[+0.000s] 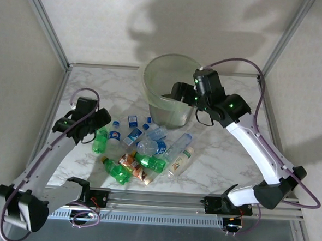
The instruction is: Put the plastic bottles in the bin
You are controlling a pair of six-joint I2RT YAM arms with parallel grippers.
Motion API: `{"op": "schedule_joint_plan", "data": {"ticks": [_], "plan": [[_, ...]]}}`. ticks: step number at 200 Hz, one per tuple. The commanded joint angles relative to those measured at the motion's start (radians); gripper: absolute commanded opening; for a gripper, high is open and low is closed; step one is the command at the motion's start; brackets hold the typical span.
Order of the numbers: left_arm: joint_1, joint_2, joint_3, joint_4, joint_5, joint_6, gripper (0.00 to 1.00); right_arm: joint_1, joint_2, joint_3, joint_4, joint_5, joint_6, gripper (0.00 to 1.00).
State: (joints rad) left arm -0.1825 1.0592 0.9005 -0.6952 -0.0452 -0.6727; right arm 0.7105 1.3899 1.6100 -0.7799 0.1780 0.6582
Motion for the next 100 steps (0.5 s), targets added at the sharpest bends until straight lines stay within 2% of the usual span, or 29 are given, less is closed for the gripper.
{"op": "schedule_joint_plan", "data": {"ticks": [1,47,100], "plan": [[0.019,0.034,-0.021,0.02,0.032,0.019,0.8,0.029,-0.022,-0.059,0.066,-0.019,0.043,0.86],[0.065,0.112,-0.081,0.068,0.06,0.022,0.82,0.067,-0.041,-0.117,0.079,-0.006,0.075,0.85],[0.097,0.194,-0.106,0.115,0.067,0.029,0.78,0.068,-0.06,-0.165,0.097,-0.009,0.1,0.84]]}}
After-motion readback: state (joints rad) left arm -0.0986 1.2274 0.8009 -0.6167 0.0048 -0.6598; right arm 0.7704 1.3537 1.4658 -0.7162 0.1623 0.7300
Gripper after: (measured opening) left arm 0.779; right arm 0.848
